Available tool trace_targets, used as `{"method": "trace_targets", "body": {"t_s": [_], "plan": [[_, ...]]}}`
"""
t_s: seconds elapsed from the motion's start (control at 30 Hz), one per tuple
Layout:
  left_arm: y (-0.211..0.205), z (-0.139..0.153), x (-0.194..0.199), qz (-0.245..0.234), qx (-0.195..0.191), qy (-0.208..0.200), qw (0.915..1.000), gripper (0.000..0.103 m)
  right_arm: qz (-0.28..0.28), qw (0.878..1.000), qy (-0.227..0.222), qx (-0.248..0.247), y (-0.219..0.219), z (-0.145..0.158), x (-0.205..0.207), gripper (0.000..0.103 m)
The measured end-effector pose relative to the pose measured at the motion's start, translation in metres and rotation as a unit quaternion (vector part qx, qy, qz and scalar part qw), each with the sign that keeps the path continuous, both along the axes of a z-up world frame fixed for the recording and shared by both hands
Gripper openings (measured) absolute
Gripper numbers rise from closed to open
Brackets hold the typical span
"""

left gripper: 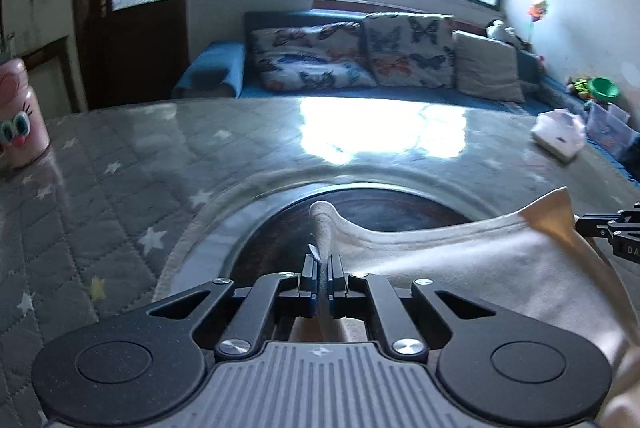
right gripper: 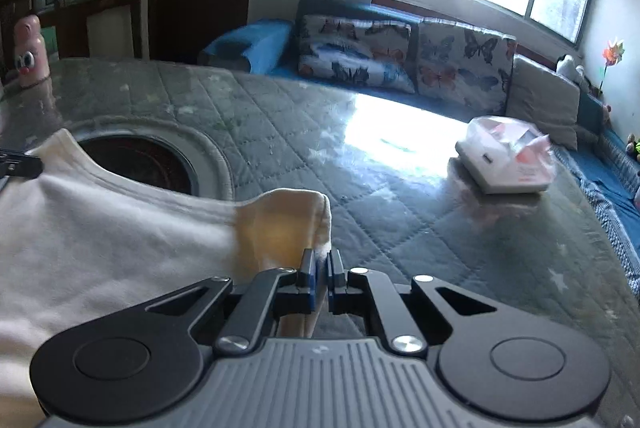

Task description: Fold clothes

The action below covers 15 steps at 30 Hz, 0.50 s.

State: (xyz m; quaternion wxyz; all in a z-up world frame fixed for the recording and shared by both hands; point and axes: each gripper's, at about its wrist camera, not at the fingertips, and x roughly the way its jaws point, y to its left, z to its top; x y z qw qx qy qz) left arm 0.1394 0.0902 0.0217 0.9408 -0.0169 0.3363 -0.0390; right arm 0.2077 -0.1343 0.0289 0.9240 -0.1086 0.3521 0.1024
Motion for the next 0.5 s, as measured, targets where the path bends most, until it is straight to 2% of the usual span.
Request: {"method": "trace_targets", "body": {"t_s": [0.2,0.37,0.5], "plan": [[0.006,-0.009,0.007,0.003,0.003,0.018,0.9998,0.006,-0.013,1.0,0.0,0.017,-0.006,0.002,0.014,0.006],[0.006,-0.009,0.009,0.001,0.009,0.016,0.9998,0.006,0.031,0.999,-0.008,0.023,0.004,0.01,0.006,0.006],[0.007,-0.009,0.012,0.004,0.015,0.018,0.9997,0.006,0.055,0.998,0.009,0.004,0.016,0.0,0.01,0.007]]}}
